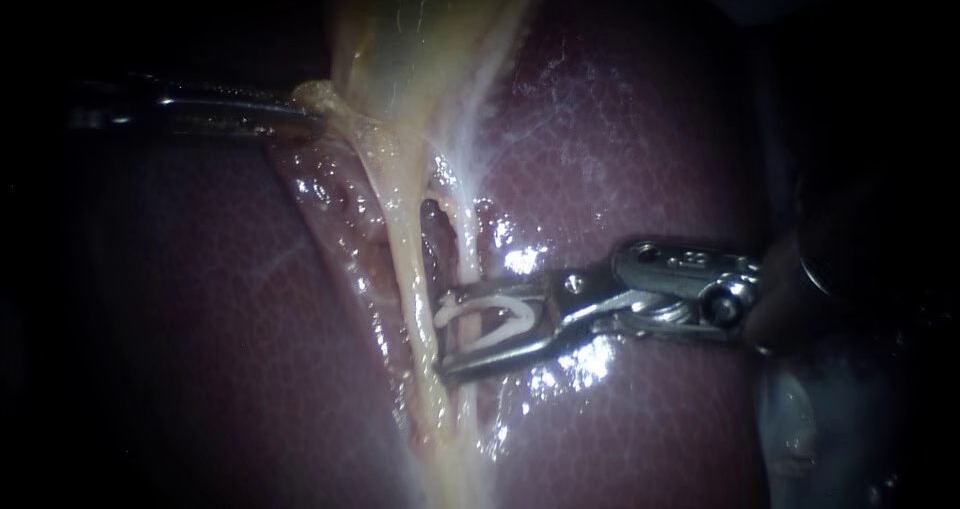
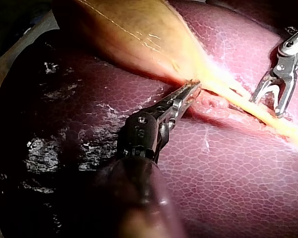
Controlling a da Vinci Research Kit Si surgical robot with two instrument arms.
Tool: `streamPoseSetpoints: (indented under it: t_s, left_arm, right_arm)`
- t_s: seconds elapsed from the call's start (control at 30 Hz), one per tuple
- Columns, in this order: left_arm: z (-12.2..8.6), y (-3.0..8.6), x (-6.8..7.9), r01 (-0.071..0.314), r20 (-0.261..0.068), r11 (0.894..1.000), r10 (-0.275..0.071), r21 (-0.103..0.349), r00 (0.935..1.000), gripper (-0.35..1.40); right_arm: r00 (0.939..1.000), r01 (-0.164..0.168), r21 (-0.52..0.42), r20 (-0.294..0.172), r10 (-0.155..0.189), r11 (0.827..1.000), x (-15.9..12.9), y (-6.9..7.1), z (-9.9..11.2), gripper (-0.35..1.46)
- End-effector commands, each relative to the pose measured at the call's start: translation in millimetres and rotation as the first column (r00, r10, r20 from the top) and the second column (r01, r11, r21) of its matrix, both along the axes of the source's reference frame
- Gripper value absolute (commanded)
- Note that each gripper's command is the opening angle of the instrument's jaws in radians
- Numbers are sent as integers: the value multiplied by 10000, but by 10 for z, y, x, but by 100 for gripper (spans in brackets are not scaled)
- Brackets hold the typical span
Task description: Clipping first clip left tube
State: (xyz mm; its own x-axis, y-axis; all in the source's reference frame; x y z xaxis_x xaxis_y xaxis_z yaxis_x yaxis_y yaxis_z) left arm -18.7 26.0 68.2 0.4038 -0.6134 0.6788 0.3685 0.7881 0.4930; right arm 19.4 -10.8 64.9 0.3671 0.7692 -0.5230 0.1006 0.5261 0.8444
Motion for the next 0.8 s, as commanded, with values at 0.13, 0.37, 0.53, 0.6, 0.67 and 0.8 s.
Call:
streamPoseSetpoints:
  t_s: [0.13,0.37,0.53,0.6,0.67,0.8]
  left_arm:
    - [0,0,0,0,-2,10000,0,0,10000,-35]
    - [0,0,0,-1,-2,10000,1,0,10000,-35]
    - [0,0,-1,1,-2,10000,-1,0,10000,-35]
    - [0,0,-1,2,-3,10000,-2,0,10000,-35]
    - [0,0,-1,4,-4,10000,-4,0,10000,-35]
    - [0,0,-1,4,-5,10000,-4,-1,10000,-35]
  right_arm:
    - [9990,147,350,-430,-132,9993,11,-2,0,49]
    - [9976,271,491,-642,-239,9984,24,-10,1,49]
    - [9947,314,659,-997,-248,9973,29,-16,-6,49]
    - [9935,392,723,-1092,-311,9966,34,-20,-12,49]
    - [9925,452,727,-1164,-366,9963,38,-24,-18,49]
    - [9902,478,768,-1346,-371,9959,45,-32,-35,49]
